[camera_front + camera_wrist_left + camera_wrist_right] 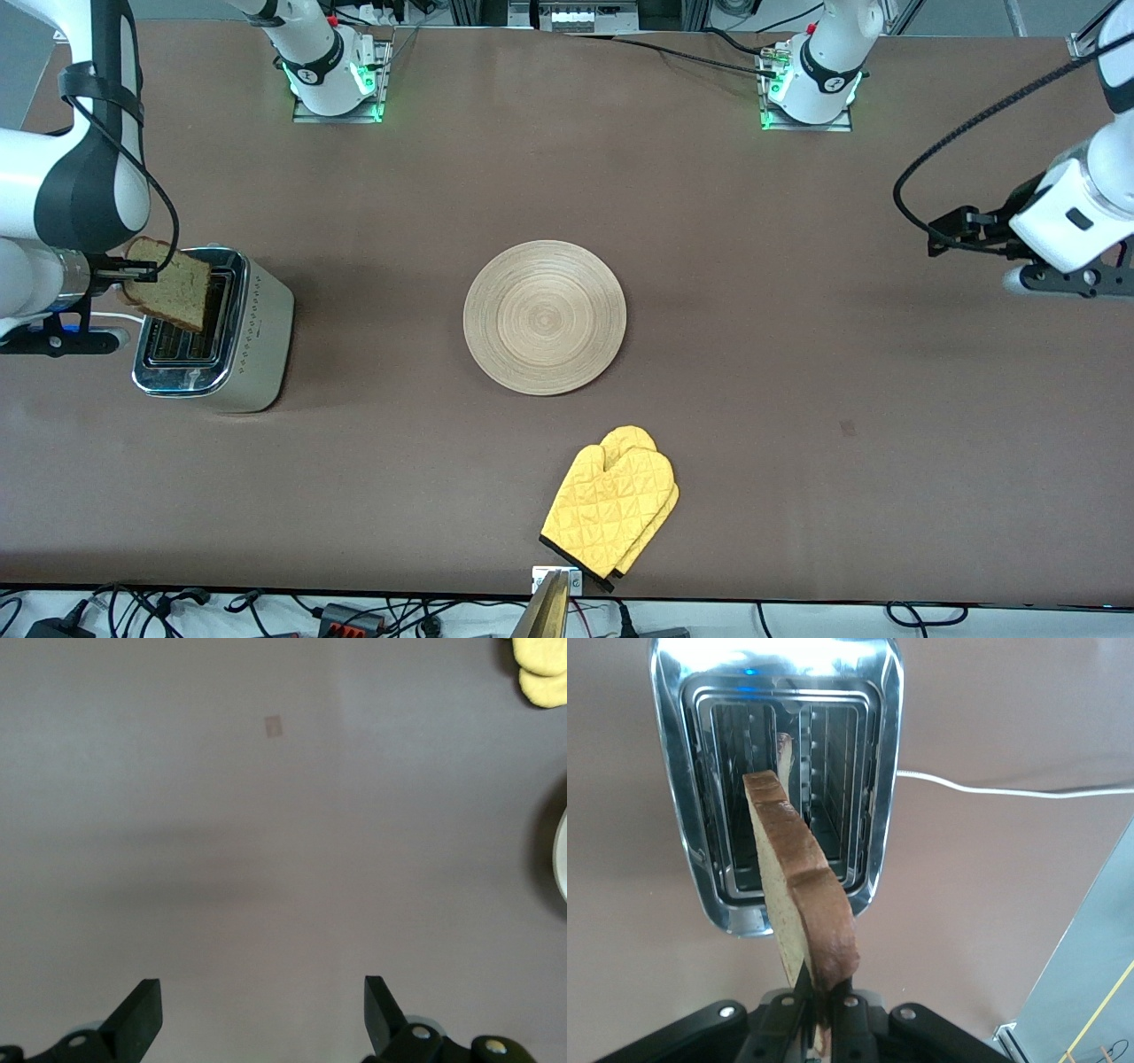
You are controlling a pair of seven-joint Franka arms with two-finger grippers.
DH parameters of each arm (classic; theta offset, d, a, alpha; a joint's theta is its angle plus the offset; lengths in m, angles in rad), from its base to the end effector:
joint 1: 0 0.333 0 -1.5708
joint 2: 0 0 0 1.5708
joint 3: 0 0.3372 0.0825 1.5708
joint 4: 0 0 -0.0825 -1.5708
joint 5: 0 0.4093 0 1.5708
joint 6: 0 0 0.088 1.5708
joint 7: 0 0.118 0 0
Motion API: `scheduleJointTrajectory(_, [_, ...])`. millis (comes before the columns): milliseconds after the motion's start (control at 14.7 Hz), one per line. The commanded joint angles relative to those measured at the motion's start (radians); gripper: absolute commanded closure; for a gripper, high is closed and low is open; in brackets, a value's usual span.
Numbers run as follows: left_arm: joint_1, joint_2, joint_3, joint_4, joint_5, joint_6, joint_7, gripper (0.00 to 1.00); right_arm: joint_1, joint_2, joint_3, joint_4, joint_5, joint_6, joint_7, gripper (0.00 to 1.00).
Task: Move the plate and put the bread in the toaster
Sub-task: 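Carry the bread over the toaster and lower it into a slot, then open the right gripper and raise it out of the toaster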
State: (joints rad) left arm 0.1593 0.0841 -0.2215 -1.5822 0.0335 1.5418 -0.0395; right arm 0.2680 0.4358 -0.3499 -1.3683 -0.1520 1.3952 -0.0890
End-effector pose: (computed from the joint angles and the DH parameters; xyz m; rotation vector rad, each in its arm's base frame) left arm 0.5974 -0.0282 0.5783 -3.1144 0.0376 0.1895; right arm 0.6648 -0.0351 0.4649 2.8154 0.0164 -0.5813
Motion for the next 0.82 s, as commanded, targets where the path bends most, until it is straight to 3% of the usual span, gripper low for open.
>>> scheduleJointTrajectory(0, [-0.003, -0.134, 0.068, -0.203, -0.096, 0.105, -0.013, 0.00, -0.004, 0.021, 0.003, 0.022, -0.008, 0.036, -0.017, 1.00])
scheduleJointTrajectory(136, [-0.003, -0.173, 0.074, -0.262, -0.096, 0.156, -0.011, 0.00, -0.004, 0.024, 0.003, 0.012, -0.004, 0.080, -0.015, 1.00])
scheduleJointTrajectory(340, [-0.072, -0.179, 0.077, -0.245, -0.045, 0.147, -0.029, 0.00, -0.003, 0.038, 0.003, 0.011, 0.038, 0.094, -0.006, 1.00])
scheduleJointTrajectory(747, [-0.086, -0.185, 0.085, -0.240, 0.012, 0.116, -0.060, 0.00, -0.007, 0.052, 0.003, 0.008, 0.043, 0.102, 0.000, 1.00])
